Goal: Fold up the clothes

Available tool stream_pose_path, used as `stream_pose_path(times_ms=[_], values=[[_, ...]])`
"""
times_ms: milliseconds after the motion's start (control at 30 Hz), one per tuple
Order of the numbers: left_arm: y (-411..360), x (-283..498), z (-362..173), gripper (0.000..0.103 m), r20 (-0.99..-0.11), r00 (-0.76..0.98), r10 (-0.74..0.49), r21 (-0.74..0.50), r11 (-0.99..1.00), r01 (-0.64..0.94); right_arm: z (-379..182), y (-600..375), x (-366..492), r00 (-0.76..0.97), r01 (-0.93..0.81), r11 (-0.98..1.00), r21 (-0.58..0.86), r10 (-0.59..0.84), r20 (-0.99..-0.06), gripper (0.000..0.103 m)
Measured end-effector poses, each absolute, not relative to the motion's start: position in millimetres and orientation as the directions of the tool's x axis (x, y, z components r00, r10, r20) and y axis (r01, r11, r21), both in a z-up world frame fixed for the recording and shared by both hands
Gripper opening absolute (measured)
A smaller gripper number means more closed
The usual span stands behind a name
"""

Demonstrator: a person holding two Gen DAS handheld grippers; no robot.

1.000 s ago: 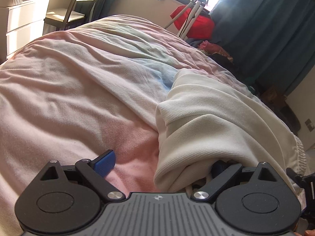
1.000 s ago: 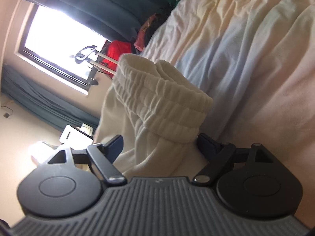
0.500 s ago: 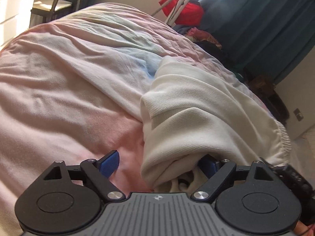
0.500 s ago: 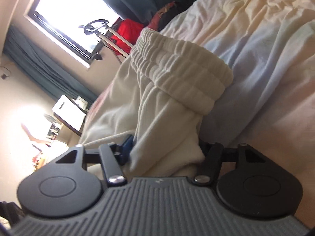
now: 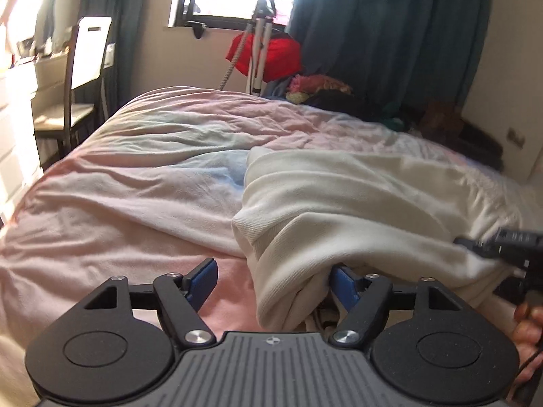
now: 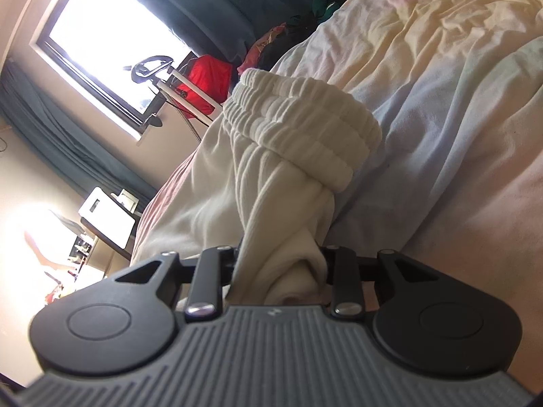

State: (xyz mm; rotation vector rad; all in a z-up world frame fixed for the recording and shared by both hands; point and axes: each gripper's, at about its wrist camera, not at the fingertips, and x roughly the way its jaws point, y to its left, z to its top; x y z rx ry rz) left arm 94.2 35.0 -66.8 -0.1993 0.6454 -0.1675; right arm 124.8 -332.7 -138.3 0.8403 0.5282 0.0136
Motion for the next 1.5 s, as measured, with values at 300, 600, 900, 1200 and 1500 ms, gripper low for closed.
stream_pose_path(times_ms=[300, 600, 900, 1200, 1500], values=[[3.5, 85.4, -67.3, 0.026, -0.488, 0.857, -0.166, -0.069, 0.986, 0.152, -139.7, -330.1, 128.3, 0.871, 0.206, 0.666, 0.717, 0.210, -0.445, 0.033], [-2.2, 55.1, -68.7, 0.009, -0.545, 0.811, -0.213, 0.010, 0.966, 0.260, -143.2, -334.0, 127.0, 0.864, 0.233, 0.655, 0.719, 0.200, -0.462, 0.033], [39.8, 64.4, -63.0, 0.051, -0.492, 0.785, -0.377, -0.335, 0.914, 0.230, -144.7, -334.0, 127.6, 0.865, 0.237, 0.647, 0.725, 0.200, -0.461, 0.033], [79.9, 94.4, -70.8, 0.089, -0.418, 0.781, -0.464, -0.667, 0.741, 0.083, -145.1, -333.3, 126.6, 0.869, 0.240, 0.618, 0.749, 0.207, -0.449, 0.033], [65.5, 126.1, -107.0, 0.086, -0.516, 0.726, -0.454, -0.632, 0.774, 0.034, -139.8, -324.3, 127.1, 0.869, 0.232, 0.679, 0.696, 0.177, -0.462, 0.033]])
